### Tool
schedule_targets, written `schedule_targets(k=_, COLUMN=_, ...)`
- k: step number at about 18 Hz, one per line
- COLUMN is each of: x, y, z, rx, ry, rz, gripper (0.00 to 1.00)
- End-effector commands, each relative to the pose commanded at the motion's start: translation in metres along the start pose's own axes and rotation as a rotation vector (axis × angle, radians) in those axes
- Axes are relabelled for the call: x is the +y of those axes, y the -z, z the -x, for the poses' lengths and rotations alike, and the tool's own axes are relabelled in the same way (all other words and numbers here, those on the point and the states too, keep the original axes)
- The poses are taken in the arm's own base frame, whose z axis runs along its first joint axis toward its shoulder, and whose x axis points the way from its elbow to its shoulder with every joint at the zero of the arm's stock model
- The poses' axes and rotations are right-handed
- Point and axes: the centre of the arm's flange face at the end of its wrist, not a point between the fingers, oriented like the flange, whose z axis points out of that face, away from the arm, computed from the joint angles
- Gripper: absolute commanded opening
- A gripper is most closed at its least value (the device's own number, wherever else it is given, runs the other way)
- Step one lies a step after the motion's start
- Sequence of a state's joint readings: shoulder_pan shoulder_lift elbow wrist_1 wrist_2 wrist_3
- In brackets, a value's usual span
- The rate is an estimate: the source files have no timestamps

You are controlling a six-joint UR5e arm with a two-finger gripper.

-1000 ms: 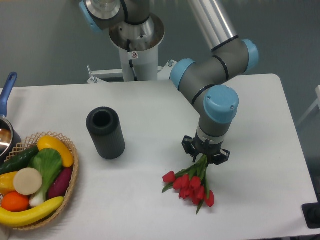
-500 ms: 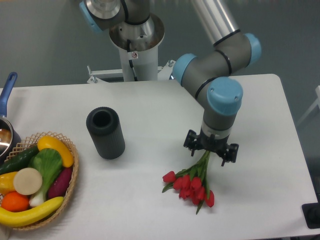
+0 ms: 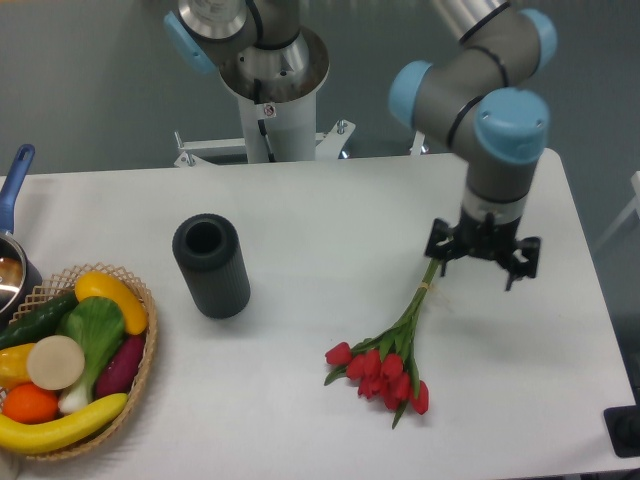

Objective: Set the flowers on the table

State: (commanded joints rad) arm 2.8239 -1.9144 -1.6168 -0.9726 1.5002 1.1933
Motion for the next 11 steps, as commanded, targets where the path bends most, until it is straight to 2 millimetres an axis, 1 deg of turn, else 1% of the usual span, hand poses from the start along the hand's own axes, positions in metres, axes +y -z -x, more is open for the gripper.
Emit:
schedule_targets(k=1, x=0.0058, y=0.0002, z=0.0038, rx=-0.002, ry=0.001, rz=0.002, gripper=1.0)
schedule_targets(k=3, x=0.0101, y=-0.0003, z=0.0061, rx=-0.001, ry=-0.006, rz=0.004, gripper=1.0)
schedule_targets(k=11, x=0.0012, y=-0.0006, z=-0.0007, rx=0.005, ry=-0.018, rz=-0.001, gripper=1.0)
